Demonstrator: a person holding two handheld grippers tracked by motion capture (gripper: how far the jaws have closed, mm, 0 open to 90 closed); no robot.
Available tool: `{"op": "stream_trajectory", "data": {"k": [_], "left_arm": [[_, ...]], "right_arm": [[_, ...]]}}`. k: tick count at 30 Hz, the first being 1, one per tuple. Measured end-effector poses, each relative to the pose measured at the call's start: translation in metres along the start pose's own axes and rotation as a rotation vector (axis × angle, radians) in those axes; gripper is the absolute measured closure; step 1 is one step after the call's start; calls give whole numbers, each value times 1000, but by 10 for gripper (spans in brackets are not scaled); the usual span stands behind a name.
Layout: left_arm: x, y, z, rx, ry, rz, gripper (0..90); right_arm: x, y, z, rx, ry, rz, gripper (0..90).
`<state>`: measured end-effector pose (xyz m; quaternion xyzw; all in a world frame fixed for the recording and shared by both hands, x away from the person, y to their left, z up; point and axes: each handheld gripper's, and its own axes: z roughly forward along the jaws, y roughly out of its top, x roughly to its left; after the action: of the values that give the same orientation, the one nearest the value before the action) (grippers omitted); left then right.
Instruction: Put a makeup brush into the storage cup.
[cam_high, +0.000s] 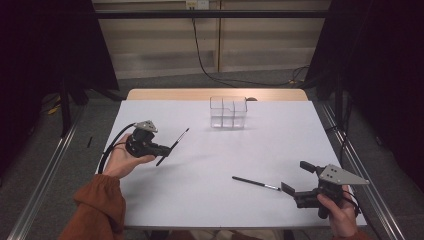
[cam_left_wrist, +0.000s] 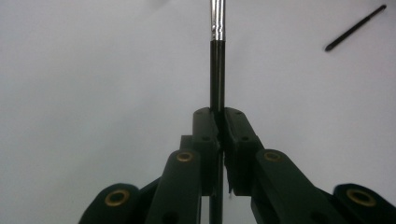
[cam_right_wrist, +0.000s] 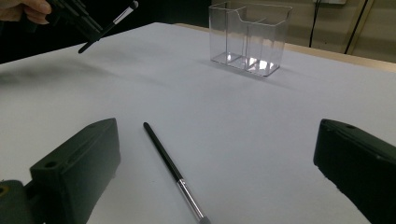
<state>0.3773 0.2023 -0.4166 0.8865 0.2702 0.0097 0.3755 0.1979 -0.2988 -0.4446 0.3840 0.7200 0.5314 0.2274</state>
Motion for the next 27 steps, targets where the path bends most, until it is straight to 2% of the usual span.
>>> {"op": "stream_trajectory", "data": {"k": [4, 6, 8, 9, 11, 15, 16, 18, 19, 20, 21, 24, 26, 27], "left_arm": [[-3, -4, -2, -59, 21, -20, 841], [-5, -5, -3, -76, 18, -26, 841], [-7, -5, -3, -87, 43, -35, 841], [-9, -6, -4, -113, 43, -39, 841], [-11, -7, -4, -126, 46, -40, 841], [-17, -9, -3, -168, 63, -24, 841], [-21, -10, -3, -200, 78, -8, 841], [-26, -11, -3, -239, 74, -3, 841], [-30, -11, -2, -258, 85, 15, 841], [-30, -11, -2, -258, 85, 15, 841], [-32, -12, -1, -282, 78, 10, 841], [-34, -13, 0, -292, 83, 15, 841], [-34, -16, 1, -316, 63, -2, 841], [-36, -19, 3, -323, 65, 2, 841]], "right_arm": [[0, 0, 1, 0, 2, -5, 2], [0, 0, 0, 0, 2, -4, 2], [0, 0, 0, -3, 1, -1, 2], [0, 0, 0, -2, 0, 1, 2], [0, 0, 0, -2, 1, 1, 2], [1, 0, 0, -2, 5, -3, 2], [1, 0, 0, -5, 1, -6, 2], [1, 0, 0, -4, 3, -6, 2], [1, 0, 0, -5, 3, -5, 2], [1, 0, 0, -5, 3, -5, 2], [1, 0, 1, -3, 3, -4, 2], [2, 0, 1, -5, 7, -5, 2], [2, 0, 0, -7, 6, -4, 2], [1, 0, 0, -7, 6, -3, 2]]}}
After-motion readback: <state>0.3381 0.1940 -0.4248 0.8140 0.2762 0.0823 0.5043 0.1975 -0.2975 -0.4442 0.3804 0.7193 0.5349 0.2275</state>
